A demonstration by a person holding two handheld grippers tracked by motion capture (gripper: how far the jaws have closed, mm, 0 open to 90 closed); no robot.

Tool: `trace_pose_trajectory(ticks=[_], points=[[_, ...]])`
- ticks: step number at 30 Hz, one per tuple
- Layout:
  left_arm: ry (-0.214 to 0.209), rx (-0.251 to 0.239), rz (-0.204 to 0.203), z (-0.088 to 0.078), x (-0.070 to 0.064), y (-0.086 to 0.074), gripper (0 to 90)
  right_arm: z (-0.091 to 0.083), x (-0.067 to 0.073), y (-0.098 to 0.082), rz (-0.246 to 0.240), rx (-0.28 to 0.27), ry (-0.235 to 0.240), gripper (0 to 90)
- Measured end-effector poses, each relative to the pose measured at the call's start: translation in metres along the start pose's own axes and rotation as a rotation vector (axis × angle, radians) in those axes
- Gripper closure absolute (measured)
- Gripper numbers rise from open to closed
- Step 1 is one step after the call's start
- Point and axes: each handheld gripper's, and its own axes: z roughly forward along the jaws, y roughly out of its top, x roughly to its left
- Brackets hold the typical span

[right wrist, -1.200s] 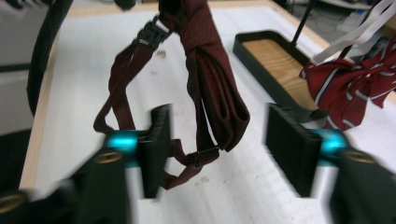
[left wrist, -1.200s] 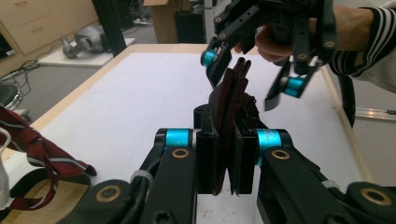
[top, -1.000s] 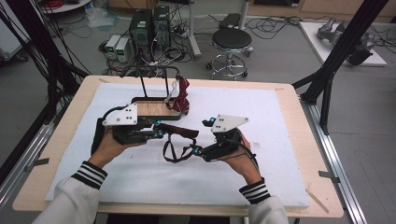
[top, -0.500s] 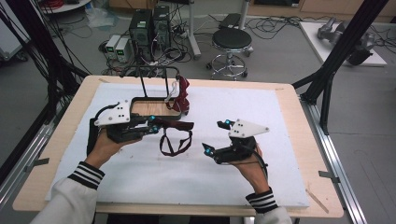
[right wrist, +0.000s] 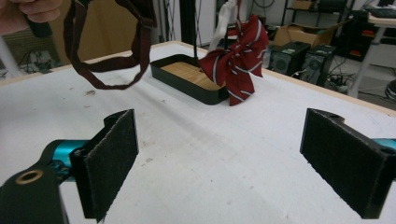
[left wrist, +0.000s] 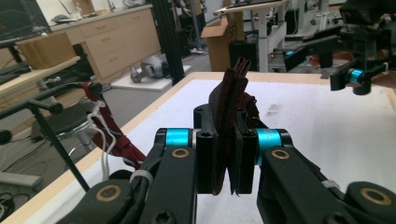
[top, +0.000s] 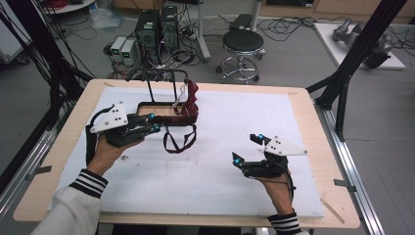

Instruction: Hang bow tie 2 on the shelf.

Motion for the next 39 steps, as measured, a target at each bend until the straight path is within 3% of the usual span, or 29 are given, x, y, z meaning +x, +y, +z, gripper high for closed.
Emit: trace_pose_trajectory(ticks=[15,26,39], points=[[0.136,-0.042,-0.006,-0.015,0.006,-0.004,82.9,-0.022,-0.007,-0.030,0.061,-0.036,-0.103,10.6],[0.196,-0.052,-0.026,-0.027,0.015,-0.006,82.9,-0.027,-0.008,-0.032,0.052,-0.026,-0.151,10.6],[0.275,-0.067,-0.045,-0.041,0.026,-0.006,82.9,-0.041,-0.009,-0.044,0.061,-0.110,-0.256,10.6]])
